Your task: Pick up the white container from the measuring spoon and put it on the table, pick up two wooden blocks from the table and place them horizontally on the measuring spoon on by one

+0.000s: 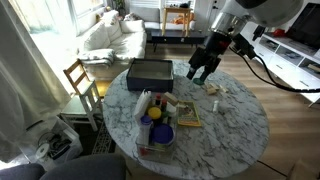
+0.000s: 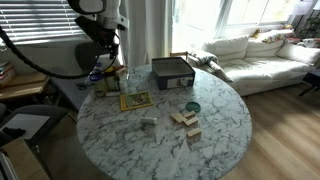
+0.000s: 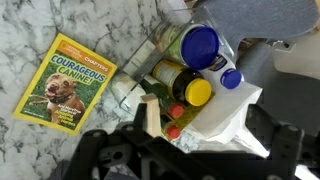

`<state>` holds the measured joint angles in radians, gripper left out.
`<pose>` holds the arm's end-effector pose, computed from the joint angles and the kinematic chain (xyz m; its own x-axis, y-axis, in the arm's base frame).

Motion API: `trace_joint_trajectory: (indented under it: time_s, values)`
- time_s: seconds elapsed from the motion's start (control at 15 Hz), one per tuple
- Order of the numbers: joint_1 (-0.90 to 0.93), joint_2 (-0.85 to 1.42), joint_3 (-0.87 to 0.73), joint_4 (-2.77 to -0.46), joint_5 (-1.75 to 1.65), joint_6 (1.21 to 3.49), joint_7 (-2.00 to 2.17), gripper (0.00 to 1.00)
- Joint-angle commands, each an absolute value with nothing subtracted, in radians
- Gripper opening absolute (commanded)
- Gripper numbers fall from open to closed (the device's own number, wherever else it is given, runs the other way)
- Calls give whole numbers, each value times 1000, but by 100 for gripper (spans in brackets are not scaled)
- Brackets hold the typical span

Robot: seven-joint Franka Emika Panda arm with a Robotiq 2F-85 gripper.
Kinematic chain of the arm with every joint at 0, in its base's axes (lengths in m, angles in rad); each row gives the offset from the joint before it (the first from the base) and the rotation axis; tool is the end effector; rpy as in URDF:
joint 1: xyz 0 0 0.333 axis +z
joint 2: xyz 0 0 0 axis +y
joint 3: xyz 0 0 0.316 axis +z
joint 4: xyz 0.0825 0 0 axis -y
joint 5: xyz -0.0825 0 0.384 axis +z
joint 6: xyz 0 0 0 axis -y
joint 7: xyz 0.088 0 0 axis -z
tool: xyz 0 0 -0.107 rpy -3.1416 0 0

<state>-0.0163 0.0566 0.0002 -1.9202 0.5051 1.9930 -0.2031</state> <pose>0.5788 0.0205 0.4695 0.9977 -0.0338 0.0595 -0.0040 -0.8972 -0.4416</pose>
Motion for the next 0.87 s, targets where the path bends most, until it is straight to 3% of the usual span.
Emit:
trace_joint_trajectory:
  time_s: [0.0,0.8]
  values:
    - [-32,-4,-10,-1990,554,1986,-262,100]
    - [-41,-21,-35,-1994,587,1995,-223,100]
